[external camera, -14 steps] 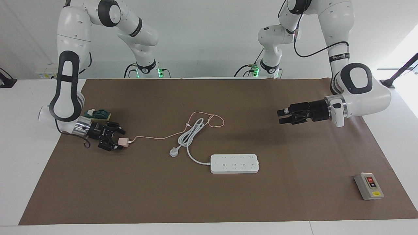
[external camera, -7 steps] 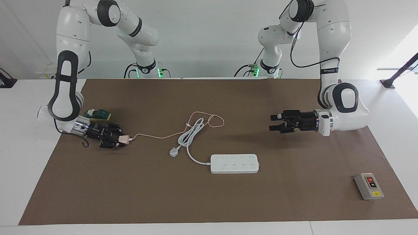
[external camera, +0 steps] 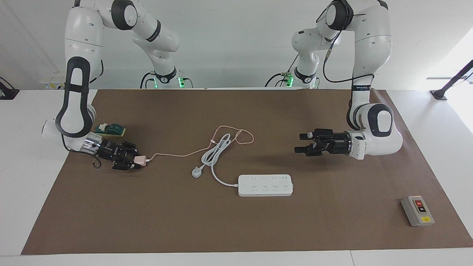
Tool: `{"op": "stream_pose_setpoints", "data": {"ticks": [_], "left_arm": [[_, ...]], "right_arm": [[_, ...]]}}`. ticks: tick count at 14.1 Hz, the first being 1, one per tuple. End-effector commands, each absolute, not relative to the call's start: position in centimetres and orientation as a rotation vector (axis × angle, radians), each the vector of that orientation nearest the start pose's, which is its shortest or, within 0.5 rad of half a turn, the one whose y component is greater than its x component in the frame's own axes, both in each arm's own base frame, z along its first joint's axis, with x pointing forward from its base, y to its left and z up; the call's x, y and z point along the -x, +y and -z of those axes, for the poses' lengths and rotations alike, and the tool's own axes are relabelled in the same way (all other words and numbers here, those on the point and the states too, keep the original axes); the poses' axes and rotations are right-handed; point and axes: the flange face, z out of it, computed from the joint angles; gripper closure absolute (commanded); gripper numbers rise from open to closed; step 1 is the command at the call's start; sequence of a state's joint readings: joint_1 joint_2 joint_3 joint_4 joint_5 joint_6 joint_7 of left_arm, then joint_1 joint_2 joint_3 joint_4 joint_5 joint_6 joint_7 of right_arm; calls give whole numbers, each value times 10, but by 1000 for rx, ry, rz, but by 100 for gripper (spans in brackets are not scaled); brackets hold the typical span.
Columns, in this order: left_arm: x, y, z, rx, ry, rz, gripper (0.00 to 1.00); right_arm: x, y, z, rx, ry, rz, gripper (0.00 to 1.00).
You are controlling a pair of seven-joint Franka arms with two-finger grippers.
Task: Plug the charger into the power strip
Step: 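Lift the charger with the right gripper while the left gripper approaches the strip, then carry the pink charger with the right gripper toward the left gripper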
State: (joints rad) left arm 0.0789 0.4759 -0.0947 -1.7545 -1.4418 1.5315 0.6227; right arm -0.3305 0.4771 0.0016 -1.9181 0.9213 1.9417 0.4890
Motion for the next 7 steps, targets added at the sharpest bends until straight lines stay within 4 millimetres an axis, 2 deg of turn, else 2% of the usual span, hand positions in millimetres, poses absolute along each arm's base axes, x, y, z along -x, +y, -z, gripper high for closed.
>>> {"op": "stream_pose_setpoints", "data": {"ticks": [1,3,5,6,7], "left_arm": [[-620,-125,-339,-1571,-36,112,0],[-616,-132,-336,-1558,-11,112,0],[-613,-136,-329,-1562,5,117,0],[-612,-138,-328,-1558,14,113,0],[-612,-141,-328,-1558,12,115,0]], "right_arm": [[-595,-102,-269,1815,1514,-595,100],[-607,-85,-287,1789,1536,-642,100],[-617,-56,-309,1797,1532,-665,100],[-620,-39,-319,1799,1542,-672,100],[-622,-13,-332,1803,1549,-684,100]]}}
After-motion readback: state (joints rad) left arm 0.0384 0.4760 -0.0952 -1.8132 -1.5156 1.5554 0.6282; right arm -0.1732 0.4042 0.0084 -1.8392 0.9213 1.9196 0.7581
